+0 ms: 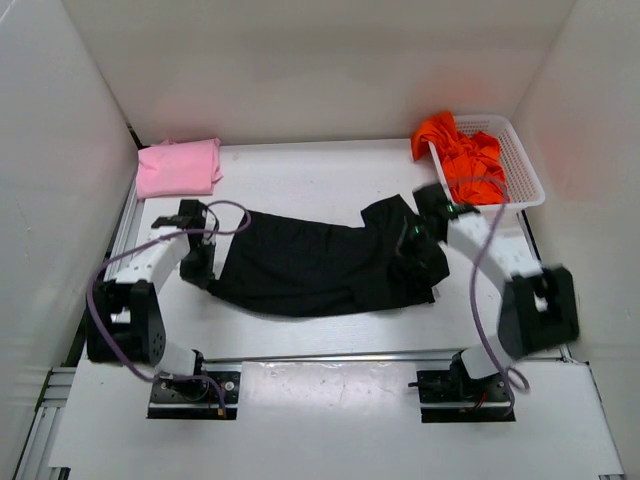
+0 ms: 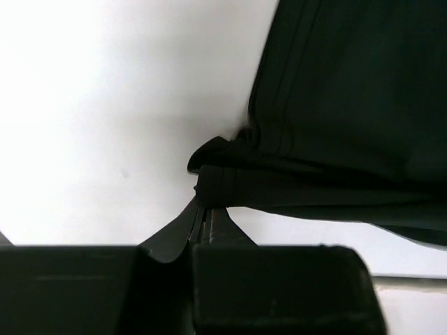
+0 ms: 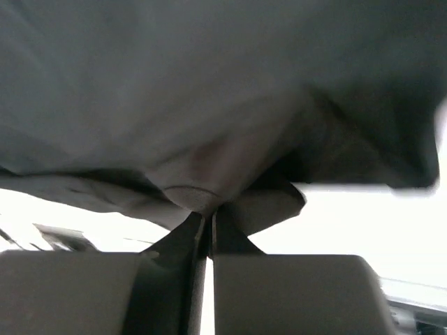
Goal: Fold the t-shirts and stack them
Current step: Flatten out the tshirt
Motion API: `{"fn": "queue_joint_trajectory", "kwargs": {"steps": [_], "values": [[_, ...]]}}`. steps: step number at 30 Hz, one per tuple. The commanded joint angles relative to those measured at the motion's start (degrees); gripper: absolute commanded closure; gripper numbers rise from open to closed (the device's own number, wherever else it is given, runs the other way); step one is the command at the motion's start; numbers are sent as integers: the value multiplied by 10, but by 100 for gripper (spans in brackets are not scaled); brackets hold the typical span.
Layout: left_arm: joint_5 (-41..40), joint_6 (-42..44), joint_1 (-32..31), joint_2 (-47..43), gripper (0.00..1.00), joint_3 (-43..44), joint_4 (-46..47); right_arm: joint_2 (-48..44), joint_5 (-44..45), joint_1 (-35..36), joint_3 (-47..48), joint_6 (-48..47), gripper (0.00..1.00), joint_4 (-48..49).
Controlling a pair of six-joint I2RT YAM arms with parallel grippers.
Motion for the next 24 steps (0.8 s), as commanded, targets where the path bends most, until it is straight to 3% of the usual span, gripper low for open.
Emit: {"fn": "queue_joint_trajectory", "kwargs": {"steps": [1, 2, 3, 4, 6, 11, 14, 18, 21, 24], "values": [[10, 0, 1, 56, 90, 102, 23, 151, 0, -10, 210, -56, 92, -38], [15, 0, 1, 74, 90, 120, 18, 233, 0, -10, 254, -62, 66, -72], [15, 0, 1, 92, 90, 136, 18, 271, -14, -16, 292, -68, 53, -88], [15, 0, 1, 124, 90, 162, 5, 301, -22, -16, 357, -77, 49, -101], [26, 0, 1, 147, 90, 176, -6, 340, -27, -16, 387, -77, 45, -111], [39, 0, -4, 127, 90, 141, 6, 221, 35, -16, 280, -77, 43, -39], [50, 0, -4, 114, 90, 130, 6, 168, 44, -16, 220, -77, 52, -11], [56, 0, -4, 114, 90, 118, 6, 176, 28, -16, 197, -76, 68, -11], [62, 0, -4, 114, 90, 117, 6, 205, 15, -16, 176, -70, 68, -11], [62, 0, -4, 109, 90, 111, 6, 223, 32, -16, 170, -53, 62, -11]]}}
